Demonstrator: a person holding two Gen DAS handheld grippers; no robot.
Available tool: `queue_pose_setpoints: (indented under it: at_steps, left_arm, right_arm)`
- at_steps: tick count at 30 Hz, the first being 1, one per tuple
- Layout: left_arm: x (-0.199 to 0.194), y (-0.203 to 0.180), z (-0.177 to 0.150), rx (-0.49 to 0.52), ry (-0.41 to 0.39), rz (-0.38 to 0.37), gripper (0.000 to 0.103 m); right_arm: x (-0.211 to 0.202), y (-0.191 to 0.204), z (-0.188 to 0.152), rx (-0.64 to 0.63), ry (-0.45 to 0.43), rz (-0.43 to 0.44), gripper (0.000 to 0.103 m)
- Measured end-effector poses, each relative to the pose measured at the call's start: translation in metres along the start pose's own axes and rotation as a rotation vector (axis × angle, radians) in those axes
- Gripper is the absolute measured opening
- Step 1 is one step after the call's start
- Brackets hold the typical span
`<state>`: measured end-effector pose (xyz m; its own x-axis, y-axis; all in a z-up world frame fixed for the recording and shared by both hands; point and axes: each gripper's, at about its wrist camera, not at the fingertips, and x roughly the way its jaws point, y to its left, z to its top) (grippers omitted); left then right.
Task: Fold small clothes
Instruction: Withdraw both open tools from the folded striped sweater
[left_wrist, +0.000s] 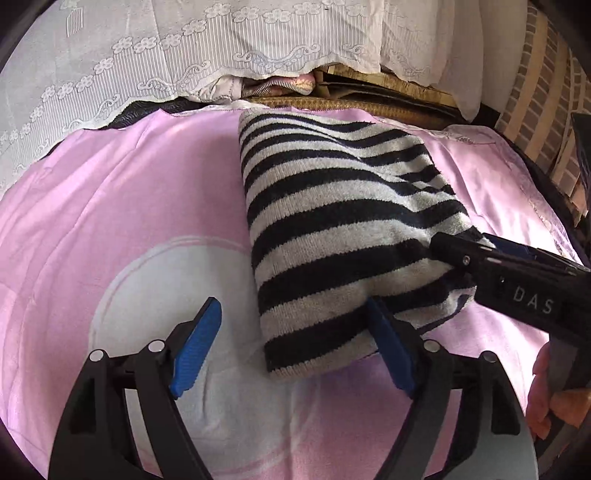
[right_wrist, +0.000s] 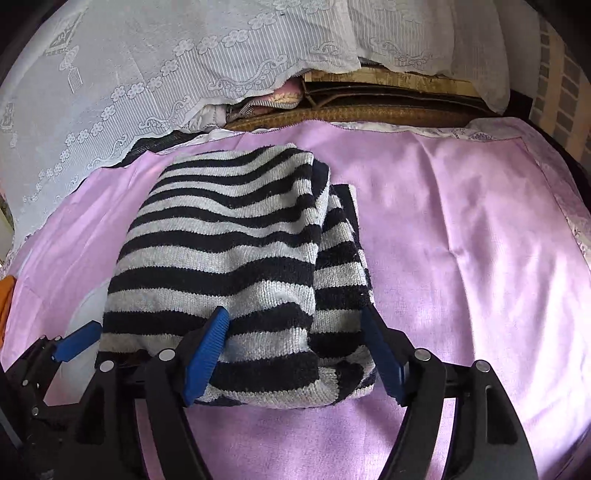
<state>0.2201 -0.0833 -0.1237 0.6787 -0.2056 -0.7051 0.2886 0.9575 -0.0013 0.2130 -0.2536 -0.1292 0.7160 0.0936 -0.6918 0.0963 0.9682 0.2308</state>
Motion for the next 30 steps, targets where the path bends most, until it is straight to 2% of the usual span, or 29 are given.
queue_pose_setpoints:
  at_steps: [3, 4, 6, 8, 11, 15, 17, 20, 26, 30]
  left_arm:
    - [-0.012, 0.002, -0.008, -0.017, 0.001, -0.018, 0.077]
    - [-0.018, 0.001, -0.01, -0.014, -0.005, -0.014, 0.077]
    - [-0.033, -0.001, -0.014, -0.003, -0.038, 0.015, 0.077]
    - [-0.05, -0.003, -0.017, -0.001, -0.073, 0.037, 0.078]
    - [-0.075, -0.004, -0.02, -0.017, -0.122, 0.066, 0.087]
    - [-0.105, -0.011, -0.027, -0.01, -0.179, 0.131, 0.092]
    - [-0.116, -0.014, -0.03, -0.007, -0.196, 0.161, 0.095]
    - [-0.127, -0.018, -0.036, -0.002, -0.21, 0.209, 0.096]
    - [-0.134, -0.017, -0.044, -0.043, -0.187, 0.251, 0.096]
    - [-0.131, -0.019, -0.045, -0.054, -0.176, 0.247, 0.096]
  right_arm:
    - [-0.031, -0.001, -0.001, 0.039, -0.064, 0.04, 0.076]
    - [-0.043, -0.003, -0.004, 0.052, -0.087, 0.049, 0.076]
    - [-0.065, -0.008, -0.013, 0.08, -0.13, 0.049, 0.084]
    - [-0.084, -0.013, -0.025, 0.095, -0.166, 0.055, 0.085]
    - [-0.108, -0.014, -0.044, 0.081, -0.202, 0.049, 0.087]
    - [-0.134, -0.009, -0.059, 0.026, -0.241, 0.022, 0.097]
    - [-0.145, -0.005, -0.062, 0.0, -0.255, 0.024, 0.099]
    - [-0.159, -0.004, -0.063, -0.013, -0.287, 0.017, 0.099]
    - [-0.169, -0.009, -0.075, 0.0, -0.331, 0.006, 0.099]
    - [-0.159, -0.017, -0.078, 0.041, -0.296, 0.025, 0.099]
